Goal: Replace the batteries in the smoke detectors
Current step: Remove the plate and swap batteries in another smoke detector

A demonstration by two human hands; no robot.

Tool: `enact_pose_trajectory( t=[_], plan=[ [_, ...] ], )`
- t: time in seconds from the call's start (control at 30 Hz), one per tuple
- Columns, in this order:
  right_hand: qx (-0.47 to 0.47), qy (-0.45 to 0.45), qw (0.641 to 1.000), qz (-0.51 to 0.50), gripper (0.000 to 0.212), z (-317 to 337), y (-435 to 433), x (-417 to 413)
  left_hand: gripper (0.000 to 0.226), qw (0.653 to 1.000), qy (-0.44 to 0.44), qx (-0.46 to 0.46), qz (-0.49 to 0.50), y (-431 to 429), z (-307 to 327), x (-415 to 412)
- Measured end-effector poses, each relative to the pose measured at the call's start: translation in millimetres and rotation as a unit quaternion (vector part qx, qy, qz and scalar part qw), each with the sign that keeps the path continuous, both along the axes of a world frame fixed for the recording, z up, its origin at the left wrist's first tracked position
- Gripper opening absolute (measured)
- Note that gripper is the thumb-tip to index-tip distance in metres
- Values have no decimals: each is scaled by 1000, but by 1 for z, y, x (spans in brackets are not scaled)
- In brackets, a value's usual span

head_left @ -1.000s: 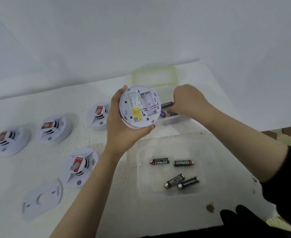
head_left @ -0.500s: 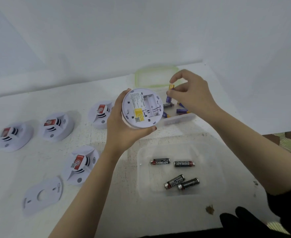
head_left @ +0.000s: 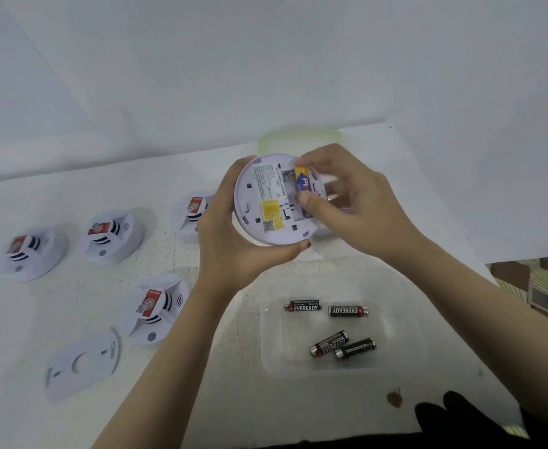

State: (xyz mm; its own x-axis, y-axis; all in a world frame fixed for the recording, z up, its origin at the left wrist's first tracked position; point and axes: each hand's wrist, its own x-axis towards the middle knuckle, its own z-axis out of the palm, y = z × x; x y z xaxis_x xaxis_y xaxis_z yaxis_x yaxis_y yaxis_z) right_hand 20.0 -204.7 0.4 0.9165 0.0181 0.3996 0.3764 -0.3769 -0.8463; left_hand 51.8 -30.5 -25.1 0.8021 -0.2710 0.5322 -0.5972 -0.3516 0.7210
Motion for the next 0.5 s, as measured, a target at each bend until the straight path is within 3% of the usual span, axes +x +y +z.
enact_pose_trajectory(
  t=[0.1, 0.2, 0.33, 0.5],
  plan=[
    [12, -3, 1000, 19, 21, -2, 3, -5, 91, 1000, -16, 5, 11, 0, 5, -4],
    [-9, -43, 998, -35, 14, -7, 6, -8, 87, 999, -47, 4, 7, -2, 10, -9],
    [-40, -133, 987, -83, 25, -14, 10, -15, 86, 996, -92, -3, -9, -4, 14, -12],
    [-55, -192, 977, -77, 28, -20, 9, -14, 88, 998, -61, -19, -26, 0, 14, -9]
  ],
)
